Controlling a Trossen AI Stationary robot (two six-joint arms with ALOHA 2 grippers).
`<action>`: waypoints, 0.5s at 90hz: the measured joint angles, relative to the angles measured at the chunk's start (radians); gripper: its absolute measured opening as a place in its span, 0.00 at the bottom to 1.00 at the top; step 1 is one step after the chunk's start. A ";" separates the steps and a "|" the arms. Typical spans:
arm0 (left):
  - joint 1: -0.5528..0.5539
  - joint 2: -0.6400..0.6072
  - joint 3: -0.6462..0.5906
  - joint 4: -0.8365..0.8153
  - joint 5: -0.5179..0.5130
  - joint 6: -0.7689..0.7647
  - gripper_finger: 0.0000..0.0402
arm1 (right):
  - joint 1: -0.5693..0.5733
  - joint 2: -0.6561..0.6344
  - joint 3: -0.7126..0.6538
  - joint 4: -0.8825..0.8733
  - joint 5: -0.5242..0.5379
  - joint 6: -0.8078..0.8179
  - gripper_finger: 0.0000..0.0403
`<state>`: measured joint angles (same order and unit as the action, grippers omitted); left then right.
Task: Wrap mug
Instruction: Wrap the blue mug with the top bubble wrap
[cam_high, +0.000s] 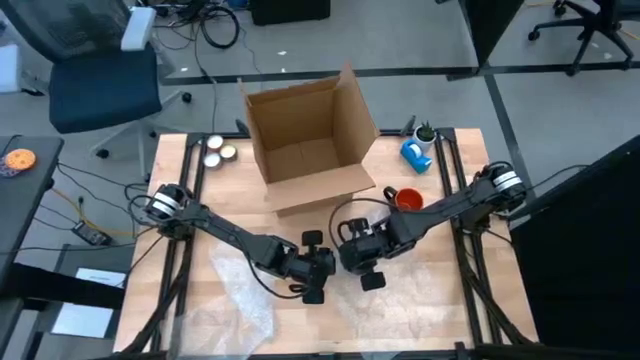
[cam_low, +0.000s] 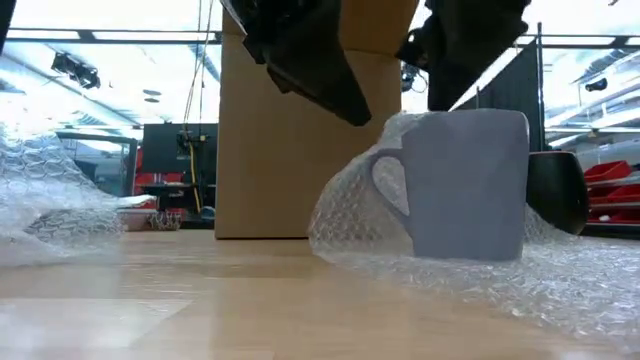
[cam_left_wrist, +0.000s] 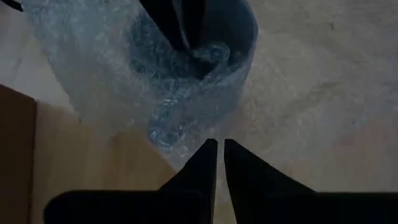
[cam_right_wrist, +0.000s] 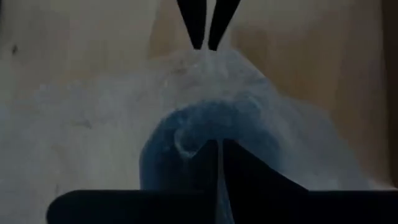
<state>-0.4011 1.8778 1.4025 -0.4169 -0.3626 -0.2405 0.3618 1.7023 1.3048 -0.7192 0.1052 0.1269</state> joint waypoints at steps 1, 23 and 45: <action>0.000 0.000 0.000 0.000 0.000 0.000 0.04 | -0.001 0.000 -0.008 0.009 -0.006 0.001 0.00; 0.000 0.000 0.000 0.008 0.000 -0.010 0.04 | -0.016 0.000 -0.159 0.194 -0.079 0.040 0.00; 0.000 0.093 0.000 0.177 0.038 0.018 0.04 | -0.010 0.000 -0.188 0.247 -0.136 0.063 0.00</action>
<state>-0.4007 1.9710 1.4025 -0.2397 -0.3248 -0.2227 0.3518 1.7027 1.1172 -0.4722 -0.0310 0.1894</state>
